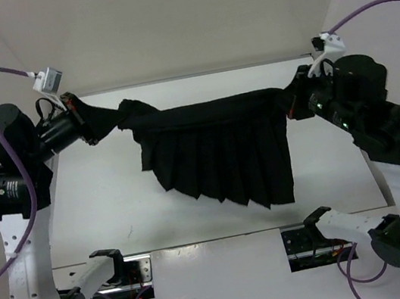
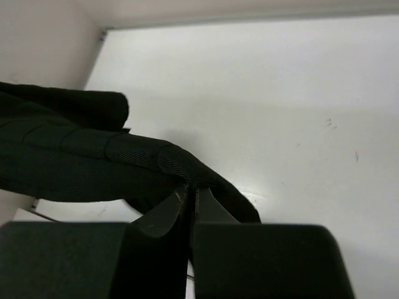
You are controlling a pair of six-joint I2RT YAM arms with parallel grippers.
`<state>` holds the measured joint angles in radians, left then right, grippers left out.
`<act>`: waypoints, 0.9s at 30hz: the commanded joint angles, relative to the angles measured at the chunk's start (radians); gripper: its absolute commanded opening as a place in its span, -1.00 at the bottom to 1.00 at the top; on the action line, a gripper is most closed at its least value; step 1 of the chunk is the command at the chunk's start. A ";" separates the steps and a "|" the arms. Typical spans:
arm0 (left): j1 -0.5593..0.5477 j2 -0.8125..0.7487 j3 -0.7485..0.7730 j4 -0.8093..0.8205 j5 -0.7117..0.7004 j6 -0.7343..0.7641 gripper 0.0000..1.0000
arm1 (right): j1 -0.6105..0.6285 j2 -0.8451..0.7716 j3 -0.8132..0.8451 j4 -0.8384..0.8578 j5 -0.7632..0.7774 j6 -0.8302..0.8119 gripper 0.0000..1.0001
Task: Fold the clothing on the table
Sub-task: Flatten the skirt out
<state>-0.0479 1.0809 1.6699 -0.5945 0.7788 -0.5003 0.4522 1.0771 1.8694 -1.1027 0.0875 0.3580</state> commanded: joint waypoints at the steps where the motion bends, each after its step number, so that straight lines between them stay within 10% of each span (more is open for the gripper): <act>1: 0.026 0.039 -0.107 0.022 -0.056 0.007 -1.00 | -0.020 0.108 -0.088 0.003 0.080 -0.039 -1.00; 7: 0.026 0.356 -0.116 0.102 -0.065 -0.004 -1.00 | -0.056 0.366 -0.044 0.145 -0.014 -0.082 -1.00; 13: 0.026 0.675 0.421 -0.031 -0.035 0.049 -1.00 | -0.118 0.621 0.338 0.159 -0.014 -0.103 -1.00; 17: 0.026 0.688 0.525 -0.031 -0.016 0.049 -1.00 | -0.118 0.644 0.452 0.132 0.009 -0.113 -1.00; 27: 0.026 0.453 -0.223 0.146 -0.047 0.019 -1.00 | -0.118 0.416 -0.333 0.282 -0.178 -0.031 -0.98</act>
<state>-0.0250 1.5246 1.6394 -0.4767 0.7353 -0.4778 0.3359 1.4872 1.7500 -0.8669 0.0105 0.2813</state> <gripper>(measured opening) 0.019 0.011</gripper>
